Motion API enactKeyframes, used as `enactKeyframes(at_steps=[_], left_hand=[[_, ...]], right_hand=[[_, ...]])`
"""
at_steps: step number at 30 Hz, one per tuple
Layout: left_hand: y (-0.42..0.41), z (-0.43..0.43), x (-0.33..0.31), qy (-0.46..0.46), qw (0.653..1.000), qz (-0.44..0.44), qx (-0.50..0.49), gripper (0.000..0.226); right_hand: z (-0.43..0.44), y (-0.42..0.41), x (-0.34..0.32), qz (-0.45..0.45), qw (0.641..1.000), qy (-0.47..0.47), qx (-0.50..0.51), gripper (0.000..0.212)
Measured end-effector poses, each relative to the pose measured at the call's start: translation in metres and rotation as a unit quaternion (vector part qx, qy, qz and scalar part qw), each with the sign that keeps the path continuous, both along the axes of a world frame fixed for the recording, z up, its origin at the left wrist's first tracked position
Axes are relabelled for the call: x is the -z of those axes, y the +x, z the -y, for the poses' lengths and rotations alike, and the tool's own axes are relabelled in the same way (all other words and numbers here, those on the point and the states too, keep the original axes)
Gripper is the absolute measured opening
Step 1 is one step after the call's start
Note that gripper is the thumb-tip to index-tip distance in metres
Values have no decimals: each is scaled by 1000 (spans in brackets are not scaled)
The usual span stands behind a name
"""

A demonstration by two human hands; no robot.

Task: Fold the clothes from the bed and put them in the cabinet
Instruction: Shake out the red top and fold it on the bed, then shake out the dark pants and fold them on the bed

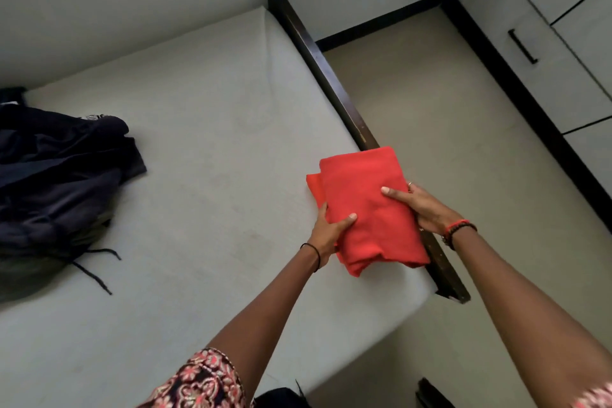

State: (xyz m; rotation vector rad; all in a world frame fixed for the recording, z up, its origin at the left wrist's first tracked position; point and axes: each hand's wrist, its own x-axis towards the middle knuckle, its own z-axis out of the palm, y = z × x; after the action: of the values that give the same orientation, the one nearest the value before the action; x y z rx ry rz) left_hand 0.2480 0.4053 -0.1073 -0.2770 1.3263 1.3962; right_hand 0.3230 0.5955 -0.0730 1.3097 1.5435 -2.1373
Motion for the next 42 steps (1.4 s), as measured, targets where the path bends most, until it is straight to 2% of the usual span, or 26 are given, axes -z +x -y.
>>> enactKeyframes(at_steps=[3, 5, 9, 12, 16, 19, 26, 29, 31, 32, 37, 42], left_hand=[[9, 0, 14, -27, 998, -51, -5, 83], [15, -1, 18, -35, 997, -63, -11, 83], [21, -5, 21, -27, 998, -34, -45, 77], [20, -3, 26, -29, 999, -34, -29, 76], [19, -5, 36, -85, 987, -138, 20, 84], [19, -10, 37, -122, 974, -183, 51, 82], [13, -6, 33, -119, 973, -173, 96, 84], [4, 5, 20, -133, 971, -165, 112, 78], [-8, 16, 11, -141, 968, -165, 128, 68], [-14, 22, 6, -144, 966, -165, 139, 63], [-57, 72, -18, -142, 960, -168, 172, 40], [-129, 156, -32, -192, 930, -247, 191, 27]], right_hand=[[-7, 3, 14, 5, 999, 8, -31, 100], [-9, 6, 20, -5, 999, 18, -28, 100], [-11, 7, 26, -41, 999, 33, -9, 86], [-13, 7, 33, -36, 998, 52, -19, 79], [-12, 4, 39, 12, 988, 148, -30, 46], [-5, 3, 36, 48, 972, 228, -40, 43], [14, 1, 37, 147, 884, 437, -79, 62], [34, -6, 21, 175, 812, 546, -110, 65], [51, -14, 12, 154, 766, 612, -119, 62], [59, -19, 9, 136, 755, 631, -119, 60], [106, -53, 2, 56, 769, 618, -155, 55], [158, -100, 8, -10, 781, 585, -219, 53]])
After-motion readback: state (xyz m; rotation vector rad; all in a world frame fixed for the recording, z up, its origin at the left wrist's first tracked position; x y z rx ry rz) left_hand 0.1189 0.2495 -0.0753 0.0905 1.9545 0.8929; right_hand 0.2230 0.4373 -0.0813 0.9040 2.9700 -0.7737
